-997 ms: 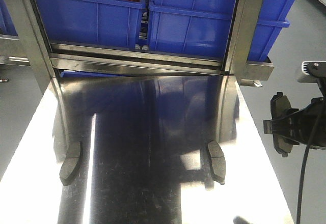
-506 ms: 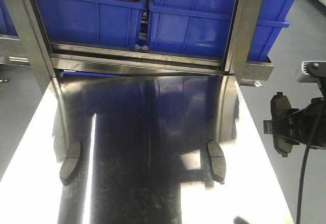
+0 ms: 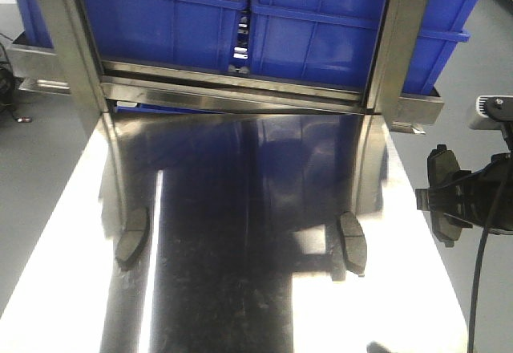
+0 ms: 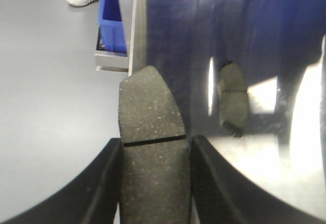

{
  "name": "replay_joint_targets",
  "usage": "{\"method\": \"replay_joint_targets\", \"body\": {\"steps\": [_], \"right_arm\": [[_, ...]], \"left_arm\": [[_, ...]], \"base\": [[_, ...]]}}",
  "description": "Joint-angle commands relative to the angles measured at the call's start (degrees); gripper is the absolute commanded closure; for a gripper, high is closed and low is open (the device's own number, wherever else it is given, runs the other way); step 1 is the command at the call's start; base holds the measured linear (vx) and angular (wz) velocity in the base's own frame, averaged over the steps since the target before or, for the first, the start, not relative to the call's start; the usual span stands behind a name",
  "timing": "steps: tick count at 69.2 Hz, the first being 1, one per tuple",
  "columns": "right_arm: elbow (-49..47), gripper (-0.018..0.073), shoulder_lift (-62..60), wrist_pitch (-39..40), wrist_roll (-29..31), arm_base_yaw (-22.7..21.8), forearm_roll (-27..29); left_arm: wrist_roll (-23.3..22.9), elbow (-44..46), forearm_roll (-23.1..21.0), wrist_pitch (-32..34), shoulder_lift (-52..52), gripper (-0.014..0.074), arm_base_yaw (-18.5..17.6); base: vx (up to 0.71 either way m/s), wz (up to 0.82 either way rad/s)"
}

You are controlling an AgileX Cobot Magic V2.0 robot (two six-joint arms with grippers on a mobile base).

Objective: Move and align brake pads A on conveyor
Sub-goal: 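Back the base away from the table holding both pads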

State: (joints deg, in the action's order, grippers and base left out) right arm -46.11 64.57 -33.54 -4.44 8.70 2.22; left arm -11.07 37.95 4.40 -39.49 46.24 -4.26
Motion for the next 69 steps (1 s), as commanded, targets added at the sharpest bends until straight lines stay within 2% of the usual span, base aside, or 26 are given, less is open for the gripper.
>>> {"method": "replay_joint_targets", "body": {"steps": [1, 69], "right_arm": [[-1.7, 0.0492, -1.4, 4.3, 0.7, -0.1, -0.1], [-1.7, 0.0492, -1.4, 4.3, 0.7, -0.1, -0.1]], "left_arm": [[-0.1, 1.5, 0.2, 4.3, -0.3, 0.0433, -0.4], [-0.1, 1.5, 0.2, 4.3, -0.3, 0.0433, -0.4]], "base": [[-0.11, 0.19], [-0.07, 0.28]]}}
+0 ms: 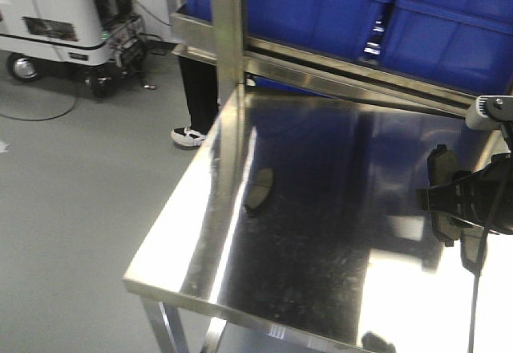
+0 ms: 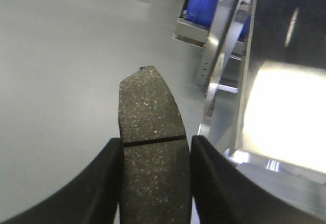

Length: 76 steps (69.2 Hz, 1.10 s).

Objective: Move and align brake pads A on conveyor
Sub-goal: 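Back the base away from the table holding both pads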

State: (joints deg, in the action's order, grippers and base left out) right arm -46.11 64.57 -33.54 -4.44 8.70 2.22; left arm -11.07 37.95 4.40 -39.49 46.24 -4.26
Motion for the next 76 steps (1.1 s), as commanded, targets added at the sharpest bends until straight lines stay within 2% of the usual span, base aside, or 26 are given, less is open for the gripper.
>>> {"method": "replay_joint_targets", "body": {"steps": [1, 76], "right_arm": [[-1.7, 0.0492, -1.4, 4.3, 0.7, -0.1, -0.1], [-1.7, 0.0492, -1.4, 4.3, 0.7, -0.1, -0.1]], "left_arm": [[-0.1, 1.5, 0.2, 4.3, -0.3, 0.0433, -0.4], [-0.1, 1.5, 0.2, 4.2, -0.3, 0.0433, -0.4]], "base": [[-0.05, 0.39], [0.00, 0.52]]}}
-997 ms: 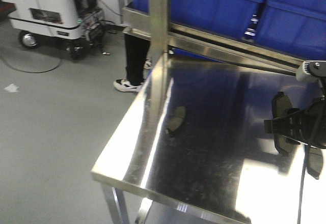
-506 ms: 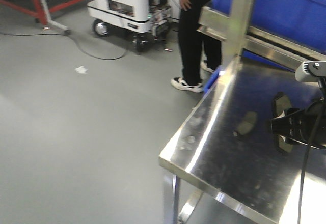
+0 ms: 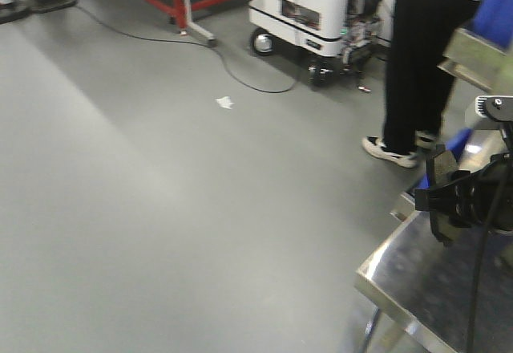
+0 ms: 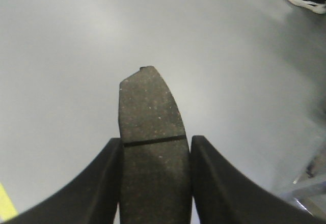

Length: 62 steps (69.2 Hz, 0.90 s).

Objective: Move and align brake pads A on conveyor
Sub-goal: 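Back the base away from the table holding both pads, then drive the base along the floor past the striped cones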

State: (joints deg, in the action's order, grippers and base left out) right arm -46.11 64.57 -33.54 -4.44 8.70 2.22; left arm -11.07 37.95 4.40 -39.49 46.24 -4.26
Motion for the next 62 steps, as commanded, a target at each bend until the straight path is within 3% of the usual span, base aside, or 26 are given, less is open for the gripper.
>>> {"method": "replay_joint_targets", "body": {"steps": [1, 62], "right_arm": [[-1.7, 0.0492, -1.4, 4.3, 0.7, -0.1, -0.1], [-1.7, 0.0492, -1.4, 4.3, 0.7, -0.1, -0.1]], "left_arm": [[-0.1, 1.5, 0.2, 4.2, -0.3, 0.0433, -0.4], [-0.1, 1.5, 0.2, 4.2, -0.3, 0.0433, -0.4]], "base": [[0.10, 0.51], [0.14, 0.56]]}}
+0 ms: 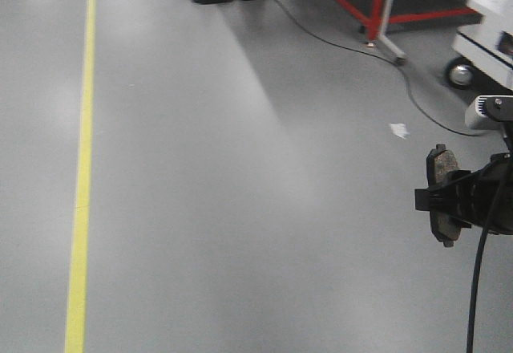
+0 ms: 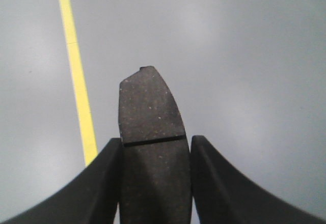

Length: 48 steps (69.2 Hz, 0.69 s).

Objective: Move and align brake pads A on conveyor
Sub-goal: 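Drive the base along the floor past the striped cones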

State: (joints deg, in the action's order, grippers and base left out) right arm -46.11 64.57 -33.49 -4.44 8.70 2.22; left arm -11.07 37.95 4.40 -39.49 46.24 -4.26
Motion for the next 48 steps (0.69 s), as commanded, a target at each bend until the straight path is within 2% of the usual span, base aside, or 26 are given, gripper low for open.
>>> {"method": "replay_joint_targets", "body": {"steps": [1, 23, 48], "right_arm": [[-1.7, 0.0492, -1.4, 4.3, 0.7, -0.1, -0.1], [-1.7, 0.0492, -1.4, 4.3, 0.7, -0.1, -0.1], [-1.7, 0.0492, -1.4, 4.3, 0.7, -0.1, -0.1]], "left_arm": [[-0.1, 1.5, 0.2, 4.2, -0.3, 0.0433, -0.4], [-0.1, 1.5, 0.2, 4.1, -0.3, 0.0433, -0.4], [-0.1, 1.5, 0.2, 3.8, -0.3, 0.0433, -0.4]], "base": [[0.17, 0.52], [0.19, 0.41], [0.28, 0.16]]}}
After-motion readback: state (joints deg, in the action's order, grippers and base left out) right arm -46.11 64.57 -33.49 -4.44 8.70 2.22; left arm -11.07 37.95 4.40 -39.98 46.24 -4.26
